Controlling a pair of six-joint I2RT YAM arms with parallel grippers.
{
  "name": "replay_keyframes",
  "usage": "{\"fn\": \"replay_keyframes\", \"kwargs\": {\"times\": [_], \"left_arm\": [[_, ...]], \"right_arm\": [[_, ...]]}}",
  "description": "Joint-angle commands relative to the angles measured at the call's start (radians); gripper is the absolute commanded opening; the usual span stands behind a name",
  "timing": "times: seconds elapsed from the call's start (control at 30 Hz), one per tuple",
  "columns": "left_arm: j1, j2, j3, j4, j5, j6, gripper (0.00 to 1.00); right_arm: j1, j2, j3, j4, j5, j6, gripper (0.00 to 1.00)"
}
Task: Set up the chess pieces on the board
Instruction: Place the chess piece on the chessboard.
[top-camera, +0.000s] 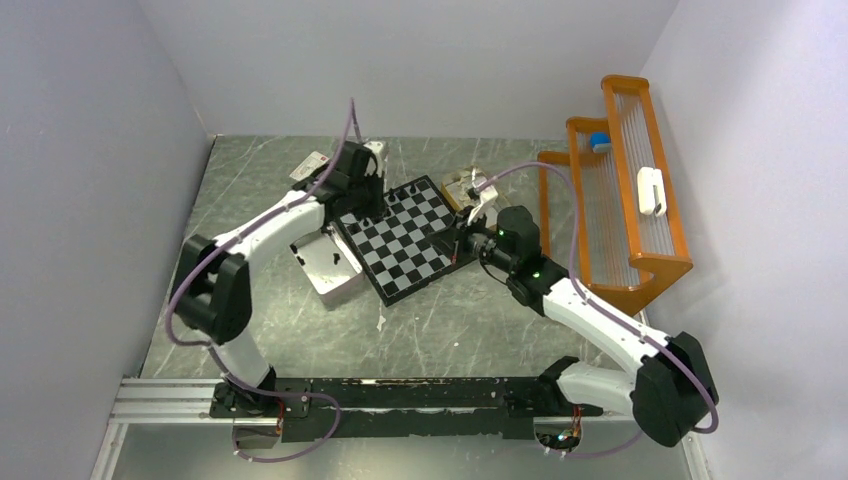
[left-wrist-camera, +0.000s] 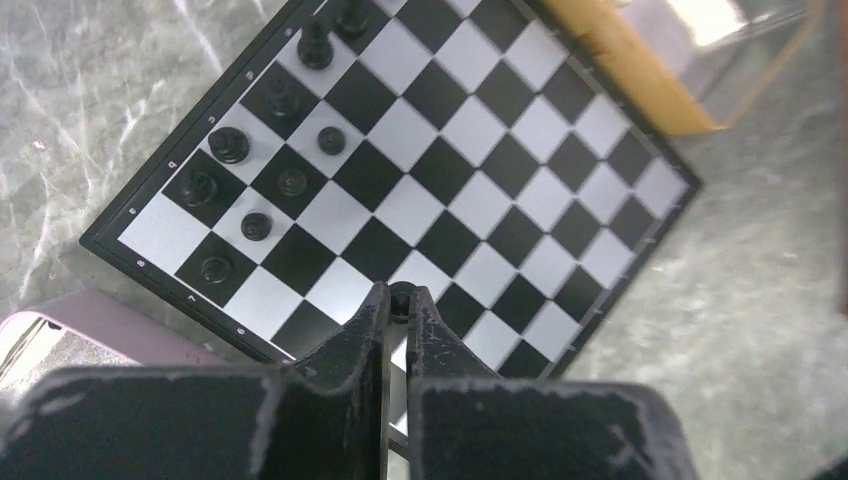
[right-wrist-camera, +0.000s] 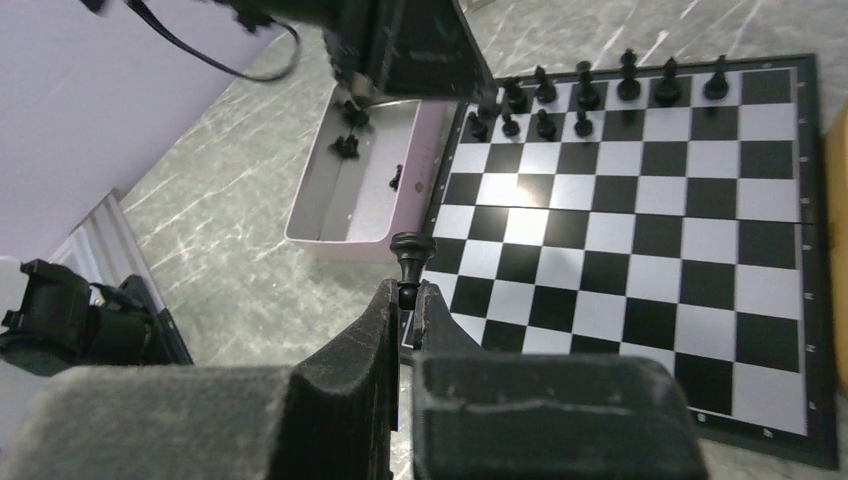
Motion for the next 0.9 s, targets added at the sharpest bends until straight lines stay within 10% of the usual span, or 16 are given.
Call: {"fn": "replay_keyframes", "kwargs": {"times": [0.0,0.87], "left_arm": [[-0.042,0.105,0.067,0.038,-0.146,0.043,0.05],[-0.079,0.365,0.163,0.334,-0.278,0.101,0.05]], "right_arm": [[-0.004,-0.072,-0.032,-0.043,0.087,-0.030,0.00],[-0.008,-0.148,-0.061,-0.069,0.125,-0.057,0.00]]}}
